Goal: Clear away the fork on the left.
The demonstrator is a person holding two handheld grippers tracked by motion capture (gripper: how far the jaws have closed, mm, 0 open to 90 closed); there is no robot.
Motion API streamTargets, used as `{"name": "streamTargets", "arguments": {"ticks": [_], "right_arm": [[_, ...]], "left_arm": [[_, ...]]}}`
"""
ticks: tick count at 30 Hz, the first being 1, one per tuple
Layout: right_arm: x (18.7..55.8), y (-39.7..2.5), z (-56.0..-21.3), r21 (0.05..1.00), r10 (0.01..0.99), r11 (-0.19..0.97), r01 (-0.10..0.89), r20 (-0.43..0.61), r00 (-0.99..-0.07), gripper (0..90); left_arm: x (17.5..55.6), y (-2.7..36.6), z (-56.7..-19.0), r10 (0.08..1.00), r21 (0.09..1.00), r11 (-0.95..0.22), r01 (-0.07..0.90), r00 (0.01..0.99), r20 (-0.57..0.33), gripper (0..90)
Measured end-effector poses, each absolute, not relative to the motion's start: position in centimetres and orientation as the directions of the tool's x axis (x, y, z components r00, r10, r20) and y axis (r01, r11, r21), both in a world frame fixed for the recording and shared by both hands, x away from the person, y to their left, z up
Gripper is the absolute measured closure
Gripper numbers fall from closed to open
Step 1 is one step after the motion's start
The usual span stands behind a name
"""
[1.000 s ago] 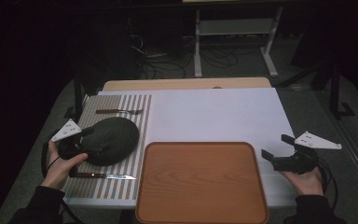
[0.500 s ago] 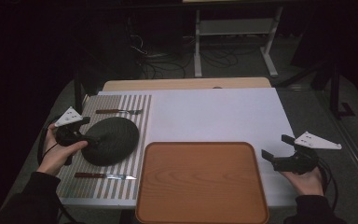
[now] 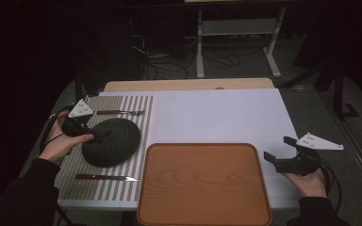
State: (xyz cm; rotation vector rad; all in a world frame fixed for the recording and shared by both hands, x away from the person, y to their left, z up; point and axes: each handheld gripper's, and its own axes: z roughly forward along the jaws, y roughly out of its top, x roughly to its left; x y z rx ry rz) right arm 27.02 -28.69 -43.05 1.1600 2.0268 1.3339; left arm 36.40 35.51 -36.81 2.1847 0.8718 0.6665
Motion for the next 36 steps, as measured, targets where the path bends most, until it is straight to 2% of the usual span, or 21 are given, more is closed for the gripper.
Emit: {"name": "streamTargets", "arguments": {"ticks": [9, 21, 24, 28, 36], "right_arm": [[27.0, -28.7, -43.1, 0.898, 0.835, 0.181, 0.401, 0.075, -0.545, 0.0], [27.0, -28.6, -43.1, 0.897, 0.835, 0.183, 0.403, 0.075, -0.545, 0.0], [27.1, -28.6, -43.2, 0.895, 0.835, 0.186, 0.406, 0.074, -0.545, 0.0], [27.1, -28.7, -43.2, 0.895, 0.835, 0.184, 0.406, 0.076, -0.545, 0.0], [27.2, -29.0, -43.2, 0.899, 0.835, 0.161, 0.407, 0.096, -0.542, 0.0]], "left_arm": [[38.3, 35.0, -36.2, 0.686, 0.685, -0.623, 0.378, 0.685, 0.247, 0.4], [40.5, 35.0, -35.5, 0.642, 0.616, -0.702, 0.358, 0.692, 0.33, 7.3], [41.1, 34.9, -35.4, 0.631, 0.598, -0.722, 0.348, 0.685, 0.364, 13.4], [42.2, 34.5, -35.3, 0.61, 0.562, -0.752, 0.346, 0.687, 0.393, 14.5], [44.0, 34.4, -35.7, 0.622, 0.565, -0.75, 0.345, 0.66, 0.422, 21.8]]}}
